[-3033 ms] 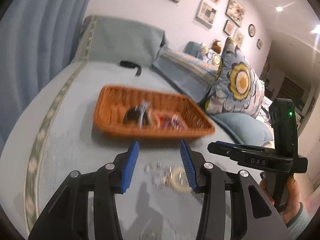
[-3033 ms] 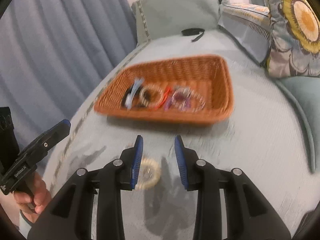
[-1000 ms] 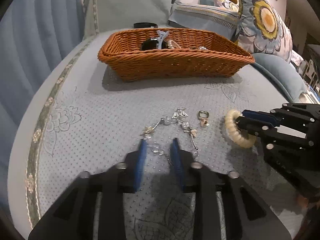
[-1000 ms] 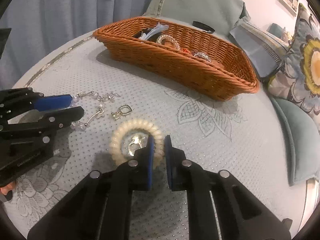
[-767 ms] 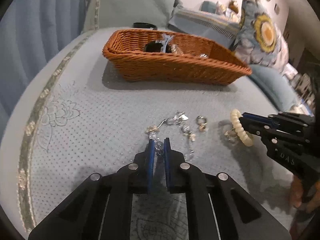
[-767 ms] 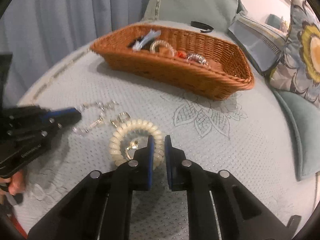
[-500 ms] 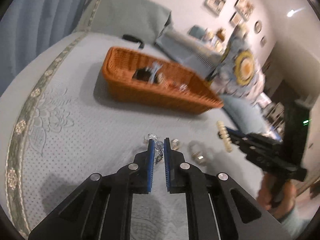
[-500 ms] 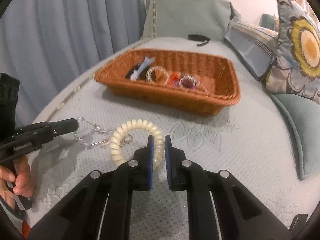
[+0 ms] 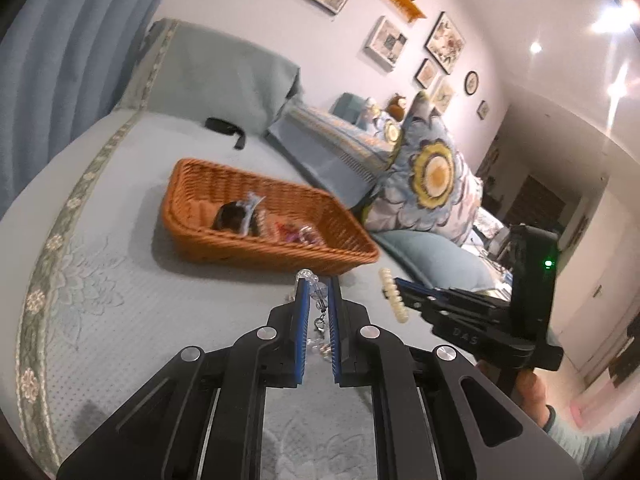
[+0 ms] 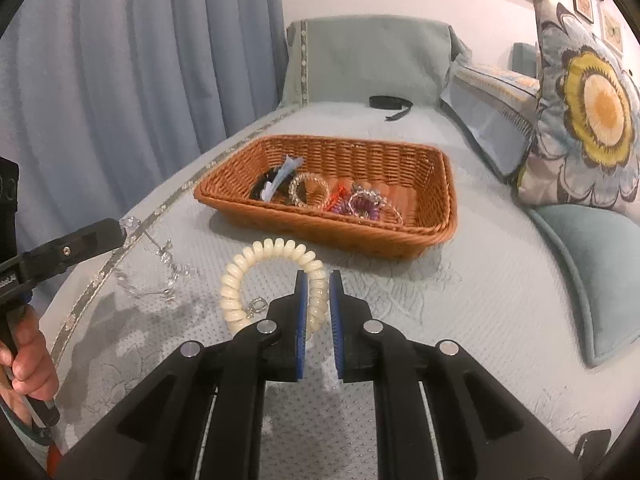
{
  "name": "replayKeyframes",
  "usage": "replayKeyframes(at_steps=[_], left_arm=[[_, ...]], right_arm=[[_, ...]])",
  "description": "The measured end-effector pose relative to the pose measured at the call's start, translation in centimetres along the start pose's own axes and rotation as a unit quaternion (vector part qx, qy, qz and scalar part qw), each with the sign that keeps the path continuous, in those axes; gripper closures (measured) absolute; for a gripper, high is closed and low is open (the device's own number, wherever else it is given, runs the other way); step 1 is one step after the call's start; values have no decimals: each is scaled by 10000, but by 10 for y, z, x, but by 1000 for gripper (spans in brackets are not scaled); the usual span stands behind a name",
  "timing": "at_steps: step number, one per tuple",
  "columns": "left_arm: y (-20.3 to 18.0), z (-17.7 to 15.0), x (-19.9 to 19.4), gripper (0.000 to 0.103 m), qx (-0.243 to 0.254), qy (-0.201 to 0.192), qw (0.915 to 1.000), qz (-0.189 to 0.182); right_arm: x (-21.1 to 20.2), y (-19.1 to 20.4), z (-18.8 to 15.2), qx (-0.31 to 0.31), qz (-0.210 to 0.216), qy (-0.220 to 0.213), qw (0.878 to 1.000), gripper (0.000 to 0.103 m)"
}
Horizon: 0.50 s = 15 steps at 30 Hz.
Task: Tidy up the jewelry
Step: 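Carry the crystal chain and cream coil into the basket and open both tools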
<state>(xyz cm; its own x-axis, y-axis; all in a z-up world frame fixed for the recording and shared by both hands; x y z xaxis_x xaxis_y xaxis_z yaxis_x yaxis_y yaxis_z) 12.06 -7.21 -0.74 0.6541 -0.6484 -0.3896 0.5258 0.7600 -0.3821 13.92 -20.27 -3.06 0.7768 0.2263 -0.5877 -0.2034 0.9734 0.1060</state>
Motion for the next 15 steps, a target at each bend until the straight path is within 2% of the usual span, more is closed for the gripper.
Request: replayKeyframes(at_steps=[5, 15], left_arm=[[-11, 1, -4, 96, -42, -51, 9996, -284], [-8, -5, 2, 96, -49, 28, 9996, -268]], right_arm=[[-3, -2, 0, 53, 39, 6, 10000, 94], [-3, -8, 1, 176, -10, -6, 9998, 94]])
Point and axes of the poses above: each gripper's, at about its wrist camera, not at the fingertips, and x roughly the way its jaws point, y to its left, z to its top, the point moved 10 cm from there along x, roughly the way its jaws point, and after that the axes turned 3 degrees about x, right-handed, at the moved point
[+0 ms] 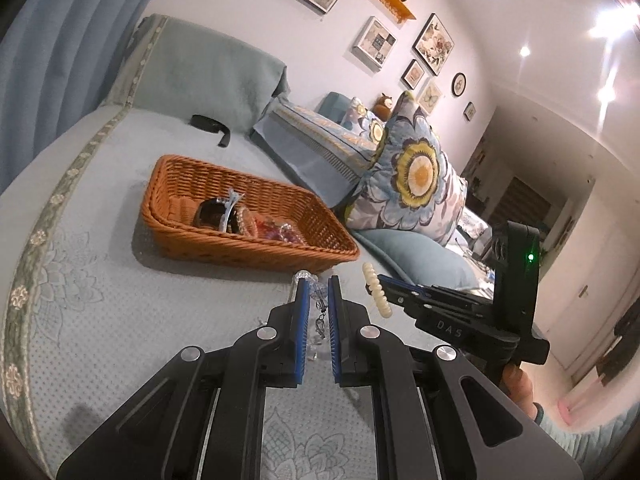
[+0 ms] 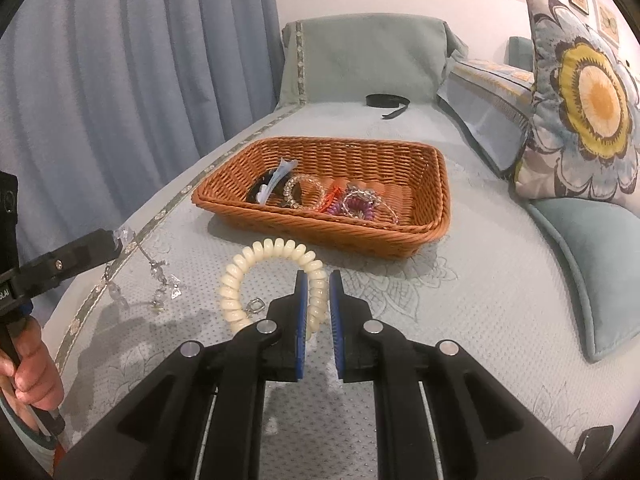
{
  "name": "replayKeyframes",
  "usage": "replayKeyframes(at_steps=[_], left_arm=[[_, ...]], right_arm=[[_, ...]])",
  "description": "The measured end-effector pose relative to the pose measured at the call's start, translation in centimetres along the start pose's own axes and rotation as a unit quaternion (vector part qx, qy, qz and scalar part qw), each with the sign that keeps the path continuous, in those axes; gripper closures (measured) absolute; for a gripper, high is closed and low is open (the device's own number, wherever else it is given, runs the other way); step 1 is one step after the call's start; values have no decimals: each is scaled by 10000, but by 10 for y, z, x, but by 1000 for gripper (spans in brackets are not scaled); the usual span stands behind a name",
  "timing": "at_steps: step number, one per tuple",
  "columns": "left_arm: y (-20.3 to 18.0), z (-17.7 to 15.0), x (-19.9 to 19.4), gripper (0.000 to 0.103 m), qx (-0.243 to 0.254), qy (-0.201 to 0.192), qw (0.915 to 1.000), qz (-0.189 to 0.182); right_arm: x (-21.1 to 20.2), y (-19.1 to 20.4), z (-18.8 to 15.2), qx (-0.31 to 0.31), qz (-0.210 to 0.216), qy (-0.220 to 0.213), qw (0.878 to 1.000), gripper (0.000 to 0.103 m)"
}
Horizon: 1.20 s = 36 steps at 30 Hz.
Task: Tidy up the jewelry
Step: 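Carry the crystal chain and cream coil into the basket and open both tools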
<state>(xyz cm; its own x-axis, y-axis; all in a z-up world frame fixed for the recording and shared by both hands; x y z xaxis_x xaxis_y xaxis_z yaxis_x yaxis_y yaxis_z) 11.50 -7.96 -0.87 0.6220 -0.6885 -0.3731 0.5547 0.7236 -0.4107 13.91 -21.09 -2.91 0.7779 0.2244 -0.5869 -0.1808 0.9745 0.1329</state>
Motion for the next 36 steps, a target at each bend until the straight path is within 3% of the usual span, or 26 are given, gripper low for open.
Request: replayKeyframes(at_steps=[5, 11, 20, 24, 29, 36], left_arm=[[-4, 9, -2, 96, 97, -79, 9999, 9], [-11, 47, 6, 96, 390, -190, 9990, 59], [15, 112, 70, 96, 747, -172, 9957, 516], [39, 119, 102, 96, 873, -27, 9919, 927], [76, 110, 133, 96, 713, 199, 9884, 1326], [97, 97, 139, 95, 530, 258, 9861, 1554]], right_arm=[[-3, -6, 5, 85, -81, -111, 9999, 94], [1, -16, 30, 323, -125, -228, 9991, 94], [55, -44, 98, 481, -282, -84, 9984, 94], [93, -51, 111, 543, -282, 186, 9980, 94], [141, -55, 102, 651, -220, 771, 9947, 94], [156, -60, 88, 743, -287, 971, 9921, 93]])
Point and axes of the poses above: each gripper's, at about its wrist camera, not at the fingertips, and x roughly the way its jaws point, y to its left, z to its top, the point moved 10 cm from there along x, roughly the way its jaws point, and after that the axes turned 3 degrees about x, right-handed, at the moved point
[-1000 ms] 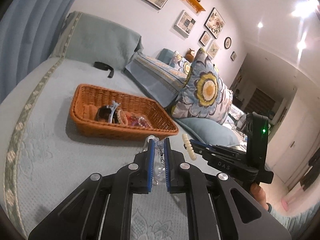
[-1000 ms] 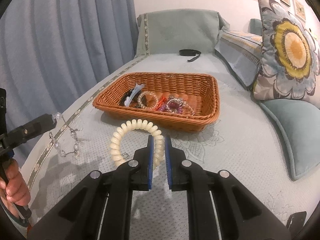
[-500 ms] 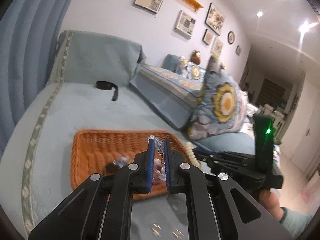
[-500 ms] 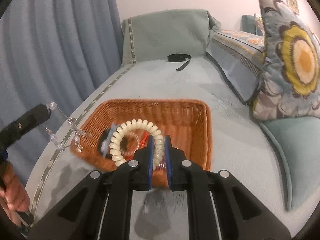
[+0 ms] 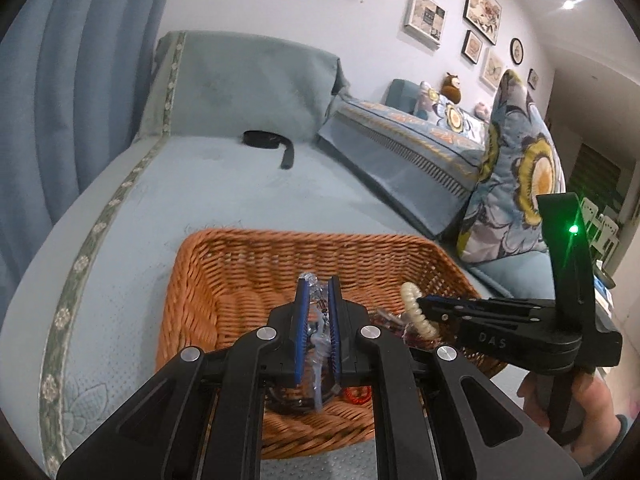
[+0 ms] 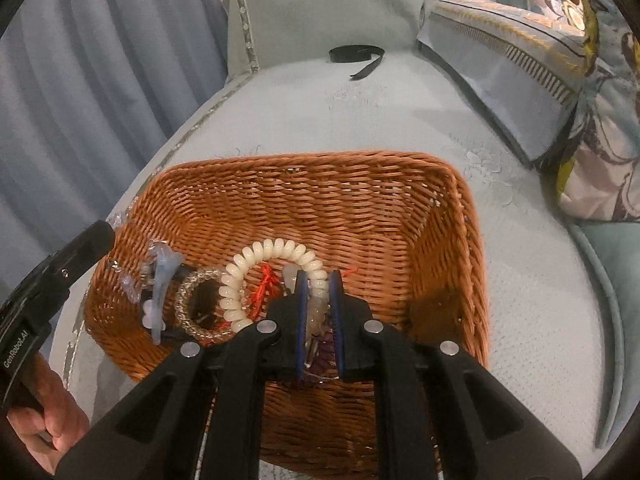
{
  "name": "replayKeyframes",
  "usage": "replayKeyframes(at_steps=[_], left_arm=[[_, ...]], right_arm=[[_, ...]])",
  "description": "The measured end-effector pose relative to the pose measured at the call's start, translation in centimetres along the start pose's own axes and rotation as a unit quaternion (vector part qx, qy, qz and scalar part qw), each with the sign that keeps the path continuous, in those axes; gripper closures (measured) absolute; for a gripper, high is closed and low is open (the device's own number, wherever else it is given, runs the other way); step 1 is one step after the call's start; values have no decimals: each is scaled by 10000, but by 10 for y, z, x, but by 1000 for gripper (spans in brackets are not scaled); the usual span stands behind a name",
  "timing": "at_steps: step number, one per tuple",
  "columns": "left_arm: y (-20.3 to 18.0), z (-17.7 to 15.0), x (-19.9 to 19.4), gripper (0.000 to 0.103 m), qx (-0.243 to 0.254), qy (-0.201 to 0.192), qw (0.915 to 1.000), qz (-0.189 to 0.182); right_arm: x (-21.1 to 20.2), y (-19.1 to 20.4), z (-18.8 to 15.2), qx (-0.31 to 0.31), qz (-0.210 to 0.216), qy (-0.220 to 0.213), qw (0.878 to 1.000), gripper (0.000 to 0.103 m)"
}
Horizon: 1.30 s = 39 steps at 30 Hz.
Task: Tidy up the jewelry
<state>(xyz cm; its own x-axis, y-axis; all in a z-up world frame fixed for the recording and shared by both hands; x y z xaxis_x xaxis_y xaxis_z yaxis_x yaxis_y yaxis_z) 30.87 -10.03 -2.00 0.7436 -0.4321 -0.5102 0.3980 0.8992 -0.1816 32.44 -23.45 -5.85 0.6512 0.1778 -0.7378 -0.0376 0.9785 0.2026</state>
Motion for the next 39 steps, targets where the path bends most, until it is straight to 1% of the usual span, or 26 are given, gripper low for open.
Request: replayKeyframes(at_steps=[1, 2, 3, 4, 5, 9, 14, 16, 20, 26, 29, 33, 39], left_arm=[[1, -1, 0, 95, -28, 25, 10000, 13], [2, -1, 0, 91, -56, 21, 10000, 36], [4, -1, -3, 81, -96, -1, 9999, 46], [6, -1, -7, 77, -132, -55, 9999, 63], [7, 0, -13, 76, -167, -137, 9997, 65], [1, 0, -45, 76, -299, -369, 9989, -56], [-17, -13, -83, 75, -200, -505, 9984, -154], [-27, -26, -99, 75, -74, -490, 9987, -134], [-41, -55, -118, 75, -48, -340, 9993, -126], [-43, -96, -123, 75, -226, -20, 9995, -222], [-40, -109, -120, 75, -270, 95, 9993, -261], [-37, -122, -110, 75, -247, 270, 9988, -331], [-29, -140, -93, 75, -325, 550, 9974, -332]], right_arm=[[0, 0, -1, 35, 52, 27, 10000, 93], [-2, -1, -2, 76, 93, 38, 9999, 90], [-3, -2, -2, 103, 96, 33, 9999, 87], [-7, -3, -2, 125, 115, 1, 9999, 80], [-12, -3, -3, 127, 167, -49, 9998, 76], [-39, 3, -11, 54, 348, -212, 9992, 76], [-80, 16, -35, -125, 451, -444, 9979, 76], [-94, 21, -51, -137, 504, -473, 9975, 76], [-104, 31, -86, -246, 516, -362, 9977, 76], [-92, 48, -147, -388, 649, 48, 9971, 76], [-85, 53, -159, -517, 613, 123, 9967, 76], [-77, 61, -168, -695, 673, 203, 9951, 76], [-63, 68, -177, -896, 483, 251, 9945, 76]])
Point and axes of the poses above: each gripper's, at about its wrist camera, not at the fingertips, and x roughly the way its jaws point, y to its left, z to its top, the point moved 10 cm from there along x, roughly the way its jaws point, and after that the axes turned 3 degrees about x, right-handed, at the moved point
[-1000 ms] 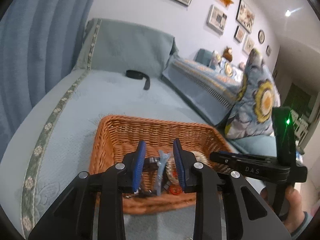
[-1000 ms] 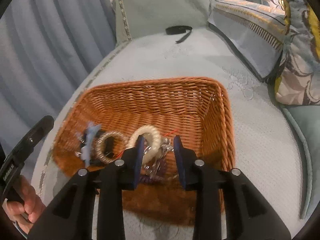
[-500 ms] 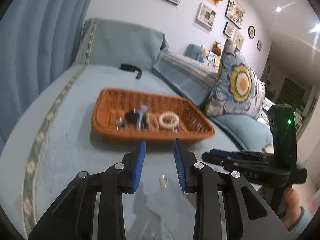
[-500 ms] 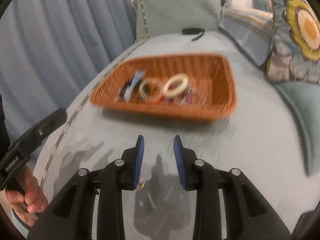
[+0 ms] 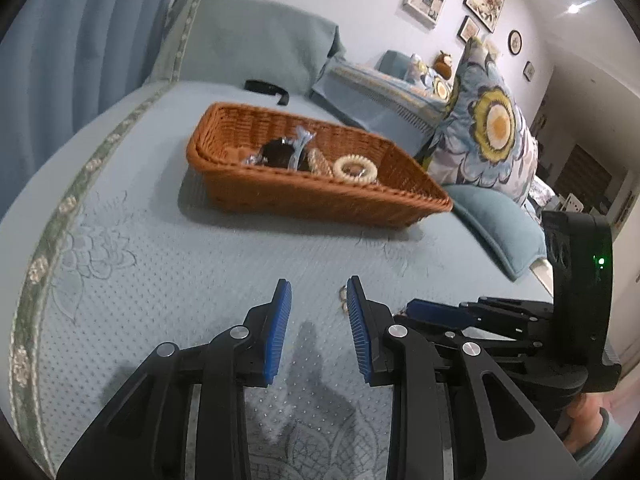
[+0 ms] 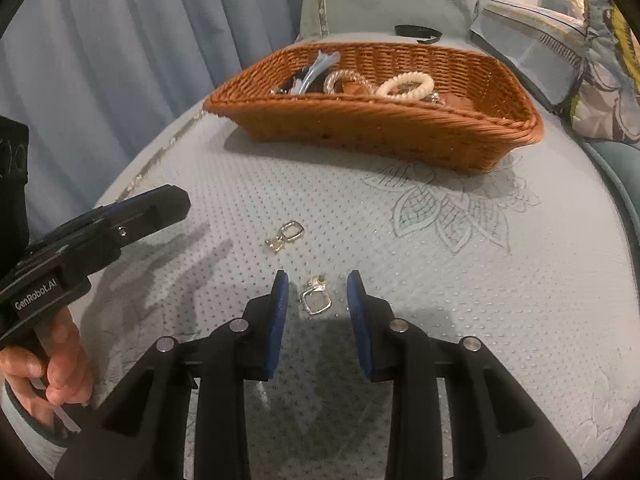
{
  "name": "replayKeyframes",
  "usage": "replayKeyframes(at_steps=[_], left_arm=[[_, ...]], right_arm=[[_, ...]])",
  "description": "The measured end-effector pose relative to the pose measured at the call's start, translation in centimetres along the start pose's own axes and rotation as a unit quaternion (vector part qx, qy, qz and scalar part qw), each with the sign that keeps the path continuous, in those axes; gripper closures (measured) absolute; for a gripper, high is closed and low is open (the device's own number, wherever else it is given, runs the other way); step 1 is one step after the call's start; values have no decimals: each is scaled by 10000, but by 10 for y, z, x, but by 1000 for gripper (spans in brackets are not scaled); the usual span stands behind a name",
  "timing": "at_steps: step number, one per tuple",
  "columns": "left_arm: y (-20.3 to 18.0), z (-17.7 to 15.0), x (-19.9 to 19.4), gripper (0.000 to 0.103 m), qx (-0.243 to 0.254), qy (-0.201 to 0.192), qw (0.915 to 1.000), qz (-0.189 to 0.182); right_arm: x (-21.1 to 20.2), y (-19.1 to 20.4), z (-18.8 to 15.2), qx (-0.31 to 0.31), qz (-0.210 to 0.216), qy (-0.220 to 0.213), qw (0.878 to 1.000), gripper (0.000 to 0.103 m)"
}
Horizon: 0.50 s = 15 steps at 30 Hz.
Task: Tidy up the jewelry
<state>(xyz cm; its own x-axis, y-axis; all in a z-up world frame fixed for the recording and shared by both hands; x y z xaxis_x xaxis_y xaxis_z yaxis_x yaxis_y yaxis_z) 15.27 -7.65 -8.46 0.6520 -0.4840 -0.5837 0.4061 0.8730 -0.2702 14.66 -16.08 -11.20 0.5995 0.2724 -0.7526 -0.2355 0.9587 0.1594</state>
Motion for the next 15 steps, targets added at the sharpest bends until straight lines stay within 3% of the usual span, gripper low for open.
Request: replayKeyframes(at_steps=[2, 5, 10, 15], left_arm=[[-3, -3, 3, 75, 58, 55, 10000, -34], [-11, -7, 10, 75, 205, 173, 9996, -75], [-23, -15, 27, 75, 491, 468, 9977, -54], [-29, -24, 39, 75, 691, 732, 9949, 6]], right_arm=[[1, 1, 1, -59, -103, -37, 9999, 77], [3, -2, 1, -89, -332, -40, 9994, 88], [-1, -23, 4, -14, -623, -105, 9980, 88], [-1, -35, 6, 198, -427, -87, 9989, 88]])
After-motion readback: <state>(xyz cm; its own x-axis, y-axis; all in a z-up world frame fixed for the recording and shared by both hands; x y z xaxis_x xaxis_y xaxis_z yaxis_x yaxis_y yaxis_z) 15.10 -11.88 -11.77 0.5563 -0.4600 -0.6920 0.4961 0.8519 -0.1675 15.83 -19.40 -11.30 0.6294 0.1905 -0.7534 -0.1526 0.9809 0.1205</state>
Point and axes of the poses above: each gripper's, at about its wrist camera, not at the fingertips, and x roughly the way its jaws point, y to its left, z to its top, the point moved 10 cm from there along x, roughly the way its jaws point, and after that the axes turned 3 degrees about x, right-handed, at the moved point
